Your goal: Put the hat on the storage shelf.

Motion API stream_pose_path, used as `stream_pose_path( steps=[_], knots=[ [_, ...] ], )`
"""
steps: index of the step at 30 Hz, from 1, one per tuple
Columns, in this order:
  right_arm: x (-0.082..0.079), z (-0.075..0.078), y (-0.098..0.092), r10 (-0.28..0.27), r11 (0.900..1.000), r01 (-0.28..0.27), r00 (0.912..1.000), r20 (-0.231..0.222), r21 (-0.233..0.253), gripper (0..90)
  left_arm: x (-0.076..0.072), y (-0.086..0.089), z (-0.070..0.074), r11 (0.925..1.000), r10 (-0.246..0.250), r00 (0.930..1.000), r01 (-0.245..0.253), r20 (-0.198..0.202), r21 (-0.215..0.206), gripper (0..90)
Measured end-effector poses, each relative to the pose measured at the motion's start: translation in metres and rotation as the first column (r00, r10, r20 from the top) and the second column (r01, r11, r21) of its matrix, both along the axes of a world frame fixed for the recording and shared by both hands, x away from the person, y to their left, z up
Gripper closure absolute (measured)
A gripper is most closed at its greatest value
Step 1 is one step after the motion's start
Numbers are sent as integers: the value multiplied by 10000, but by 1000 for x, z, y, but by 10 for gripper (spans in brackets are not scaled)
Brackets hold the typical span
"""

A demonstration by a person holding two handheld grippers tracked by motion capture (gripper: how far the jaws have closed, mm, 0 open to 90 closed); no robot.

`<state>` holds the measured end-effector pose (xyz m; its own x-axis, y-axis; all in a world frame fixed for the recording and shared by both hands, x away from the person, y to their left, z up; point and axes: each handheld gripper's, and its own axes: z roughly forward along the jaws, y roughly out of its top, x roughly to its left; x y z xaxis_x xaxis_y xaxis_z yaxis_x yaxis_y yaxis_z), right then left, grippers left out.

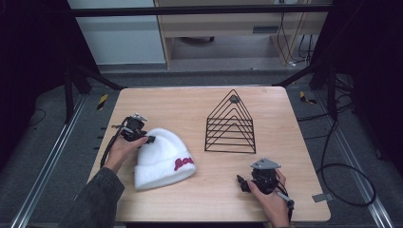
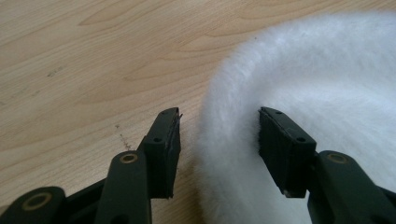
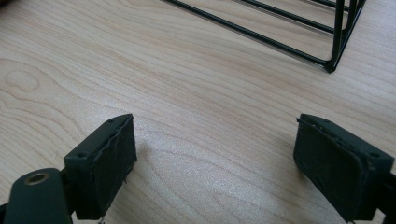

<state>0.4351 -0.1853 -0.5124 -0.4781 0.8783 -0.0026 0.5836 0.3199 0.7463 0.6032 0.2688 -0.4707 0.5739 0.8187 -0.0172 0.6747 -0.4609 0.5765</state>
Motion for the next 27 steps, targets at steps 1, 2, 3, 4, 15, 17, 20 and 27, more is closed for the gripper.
stream_pose_path(
  steps=[1, 2, 3, 4, 15, 17, 20, 27],
  knots=[
    [0, 0, 0, 16, 10000, -16, 10000, 16, -12, 133, 0, 0, -1, 10000, -9, 10000, 9, -53, -47, 498],
    [0, 0, 0, 0, 10000, 0, 10000, -1, 1, 133, 0, -1, -2, 10000, 14, 10000, -15, -63, -89, 507],
    [0, 0, 0, 16, 10000, -16, 10000, 14, -12, 133, 0, -1, -2, 10000, 0, 10000, -1, -86, -72, 514],
    [0, 0, 0, 16, 10000, -16, 10000, 13, -13, 133, 0, -1, -2, 10000, 0, 10000, -1, -86, -72, 519],
    [0, 0, 0, 0, 10000, 0, 10000, 16, -9, 133, -4, -1, -7, 9987, -80, 9998, 70, -187, -514, 734],
    [0, 0, 0, -21, 10000, 21, 10000, -3, 9, 133, -6, -3, -5, 9988, -92, 9999, 86, -122, -490, 780],
    [0, 0, 0, -16, 10000, 16, 10000, 2, 6, 133, -10, -3, 0, 9987, -53, 9999, 58, 116, -506, 800],
    [0, 0, 0, -16, 10000, 16, 10000, -2, 8, 133, -29, -5, 33, 9957, -154, 9902, 278, 1386, -879, 812]
  ],
)
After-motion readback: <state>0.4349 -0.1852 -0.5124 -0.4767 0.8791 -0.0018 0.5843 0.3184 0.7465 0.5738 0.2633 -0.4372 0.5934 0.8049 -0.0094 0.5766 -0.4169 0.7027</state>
